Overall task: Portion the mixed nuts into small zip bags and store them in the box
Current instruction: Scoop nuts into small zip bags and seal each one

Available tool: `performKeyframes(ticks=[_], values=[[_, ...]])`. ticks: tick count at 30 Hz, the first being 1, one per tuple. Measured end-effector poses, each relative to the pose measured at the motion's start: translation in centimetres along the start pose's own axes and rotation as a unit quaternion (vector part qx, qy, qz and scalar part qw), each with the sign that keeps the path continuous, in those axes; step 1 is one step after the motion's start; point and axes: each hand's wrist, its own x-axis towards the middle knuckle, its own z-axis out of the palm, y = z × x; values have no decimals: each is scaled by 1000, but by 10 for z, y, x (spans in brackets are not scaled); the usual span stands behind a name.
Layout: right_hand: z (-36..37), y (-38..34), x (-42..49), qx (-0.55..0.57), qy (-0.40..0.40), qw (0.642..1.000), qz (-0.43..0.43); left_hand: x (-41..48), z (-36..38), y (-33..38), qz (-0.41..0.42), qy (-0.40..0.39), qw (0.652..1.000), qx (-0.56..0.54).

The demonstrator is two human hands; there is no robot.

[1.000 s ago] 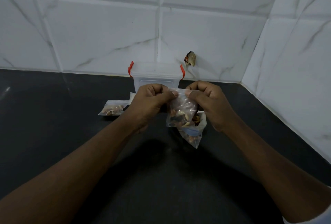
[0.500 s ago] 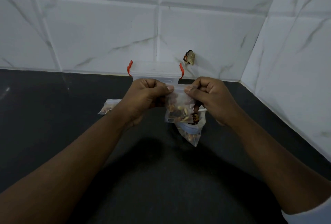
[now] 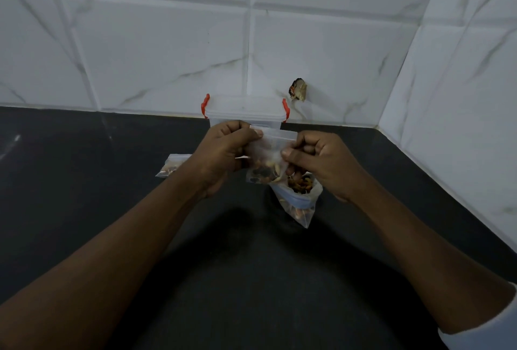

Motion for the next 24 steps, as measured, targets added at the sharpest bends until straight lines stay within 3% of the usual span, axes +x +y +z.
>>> performKeyframes(ticks=[10, 16, 24], values=[[8, -2, -3, -77, 16, 997, -22, 0, -15, 14, 16, -17, 993, 112], [7, -1, -6, -233, 15, 968, -95, -5, -63, 44, -47, -5, 981, 189], [8, 0, -5, -289, 4, 949, -125, -1, -127, 38, -144, 35, 926, 346]])
